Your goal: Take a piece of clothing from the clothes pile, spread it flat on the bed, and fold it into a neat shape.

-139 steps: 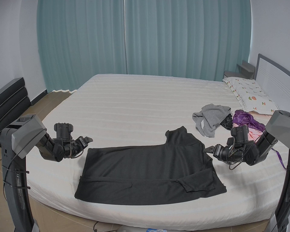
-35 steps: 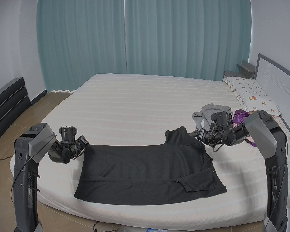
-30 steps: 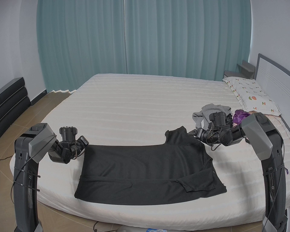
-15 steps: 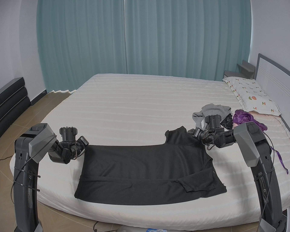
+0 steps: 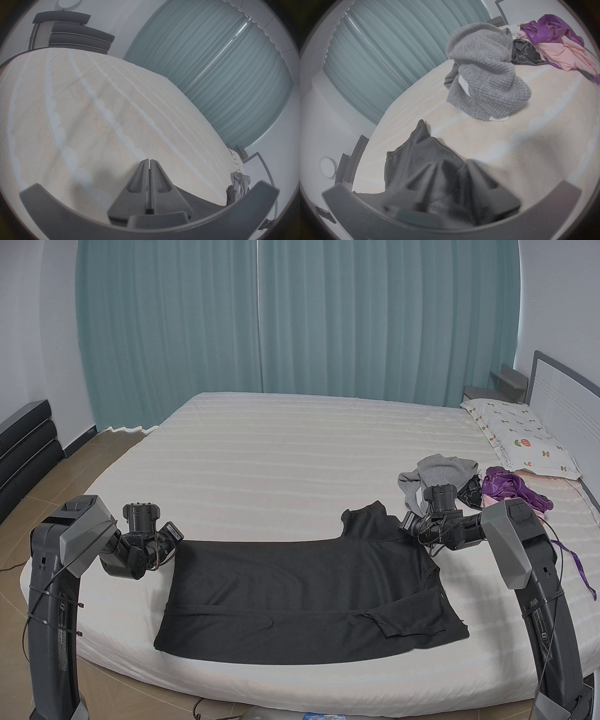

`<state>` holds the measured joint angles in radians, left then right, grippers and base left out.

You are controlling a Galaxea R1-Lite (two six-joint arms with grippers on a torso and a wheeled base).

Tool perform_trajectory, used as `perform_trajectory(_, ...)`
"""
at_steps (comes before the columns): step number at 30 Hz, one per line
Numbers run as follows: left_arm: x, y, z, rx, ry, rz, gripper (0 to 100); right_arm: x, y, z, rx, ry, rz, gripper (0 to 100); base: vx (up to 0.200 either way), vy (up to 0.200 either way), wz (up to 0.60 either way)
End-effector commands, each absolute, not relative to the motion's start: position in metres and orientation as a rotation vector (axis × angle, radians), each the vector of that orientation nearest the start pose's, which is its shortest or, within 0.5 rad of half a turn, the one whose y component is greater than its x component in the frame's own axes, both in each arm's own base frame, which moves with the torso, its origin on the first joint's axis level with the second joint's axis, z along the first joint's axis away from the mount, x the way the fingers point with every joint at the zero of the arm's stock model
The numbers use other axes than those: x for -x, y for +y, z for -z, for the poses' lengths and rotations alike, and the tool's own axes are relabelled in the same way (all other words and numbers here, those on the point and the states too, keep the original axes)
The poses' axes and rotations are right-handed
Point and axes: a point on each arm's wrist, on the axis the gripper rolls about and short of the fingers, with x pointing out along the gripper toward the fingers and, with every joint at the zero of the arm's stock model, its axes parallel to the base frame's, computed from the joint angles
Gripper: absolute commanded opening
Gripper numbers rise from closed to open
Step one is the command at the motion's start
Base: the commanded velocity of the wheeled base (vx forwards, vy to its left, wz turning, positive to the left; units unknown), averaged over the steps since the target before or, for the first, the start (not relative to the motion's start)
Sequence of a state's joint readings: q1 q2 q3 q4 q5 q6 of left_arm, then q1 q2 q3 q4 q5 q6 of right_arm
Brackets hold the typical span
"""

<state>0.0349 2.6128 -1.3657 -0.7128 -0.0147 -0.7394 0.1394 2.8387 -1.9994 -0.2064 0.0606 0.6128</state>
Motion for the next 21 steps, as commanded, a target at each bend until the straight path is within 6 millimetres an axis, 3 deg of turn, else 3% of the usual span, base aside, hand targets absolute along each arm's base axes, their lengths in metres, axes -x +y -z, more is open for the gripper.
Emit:
perform_trajectory(1,-0.474,0.016,0.043,0.734,0.502,-0.217,0,-0.538,0.07,0.045,-0.569,0.66,0.015,0,0.0,0.0,0.0)
perform_trajectory(9,-0.474,0.016,0.04,0.735,0.499,-0.216,0,-0.538,0.064,0.038,-0.575,0.658,0.027,0,0.0,0.0,0.0)
perform_trajectory(21,-0.47,0.018,0.026,0.736,0.473,-0.213,0,-0.535,0.064,-0.005,-0.648,0.635,0.04,0,0.0,0.0,0.0)
